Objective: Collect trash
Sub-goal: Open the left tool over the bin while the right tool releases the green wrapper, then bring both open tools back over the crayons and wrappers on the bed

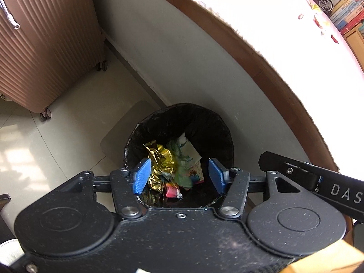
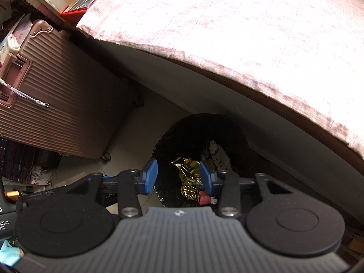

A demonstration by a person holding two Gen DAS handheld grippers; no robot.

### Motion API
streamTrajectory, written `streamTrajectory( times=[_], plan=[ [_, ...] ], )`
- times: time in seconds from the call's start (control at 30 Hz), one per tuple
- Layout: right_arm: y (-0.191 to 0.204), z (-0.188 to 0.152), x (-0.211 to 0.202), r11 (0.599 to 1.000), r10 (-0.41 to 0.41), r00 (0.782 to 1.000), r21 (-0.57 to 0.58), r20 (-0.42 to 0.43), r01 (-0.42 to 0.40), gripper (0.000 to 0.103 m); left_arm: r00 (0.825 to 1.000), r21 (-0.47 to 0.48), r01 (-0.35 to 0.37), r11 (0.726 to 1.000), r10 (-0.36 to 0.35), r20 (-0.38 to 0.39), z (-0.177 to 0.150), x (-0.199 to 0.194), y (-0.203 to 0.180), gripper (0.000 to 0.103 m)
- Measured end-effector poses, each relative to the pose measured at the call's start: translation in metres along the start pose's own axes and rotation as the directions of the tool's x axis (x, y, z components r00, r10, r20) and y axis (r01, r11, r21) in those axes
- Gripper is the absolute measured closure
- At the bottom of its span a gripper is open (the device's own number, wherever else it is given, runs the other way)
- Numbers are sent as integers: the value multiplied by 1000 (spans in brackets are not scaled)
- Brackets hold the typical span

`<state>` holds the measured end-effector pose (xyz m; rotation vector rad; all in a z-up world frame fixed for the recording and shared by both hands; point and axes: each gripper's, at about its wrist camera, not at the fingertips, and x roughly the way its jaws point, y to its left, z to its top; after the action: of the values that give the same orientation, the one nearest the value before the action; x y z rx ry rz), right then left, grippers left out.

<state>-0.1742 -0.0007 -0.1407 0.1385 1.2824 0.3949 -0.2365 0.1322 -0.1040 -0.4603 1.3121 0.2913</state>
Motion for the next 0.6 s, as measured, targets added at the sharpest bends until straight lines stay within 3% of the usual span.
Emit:
streamTrajectory(
  times=[0.2, 0.33, 0.5, 0.6],
  plan=[
    [2, 15, -15, 1000, 0, 998, -24, 57, 2, 45, 998, 10, 9, 1000, -9, 68, 18, -20, -10, 46],
    [-1, 40, -37, 1000, 8, 989, -31, 145, -3, 45, 986, 42, 29, 999, -35, 164, 42, -44, -25, 40],
    [-20, 89, -73, 1000, -16, 955, -18, 295, 22, 42, 954, 89, 78, 993, -100, 283, 78, -70, -61, 26],
    [-43, 120, -88, 999, -48, 931, -3, 362, 53, 41, 937, 124, 103, 987, -138, 320, 101, -76, -89, 26]
  ],
)
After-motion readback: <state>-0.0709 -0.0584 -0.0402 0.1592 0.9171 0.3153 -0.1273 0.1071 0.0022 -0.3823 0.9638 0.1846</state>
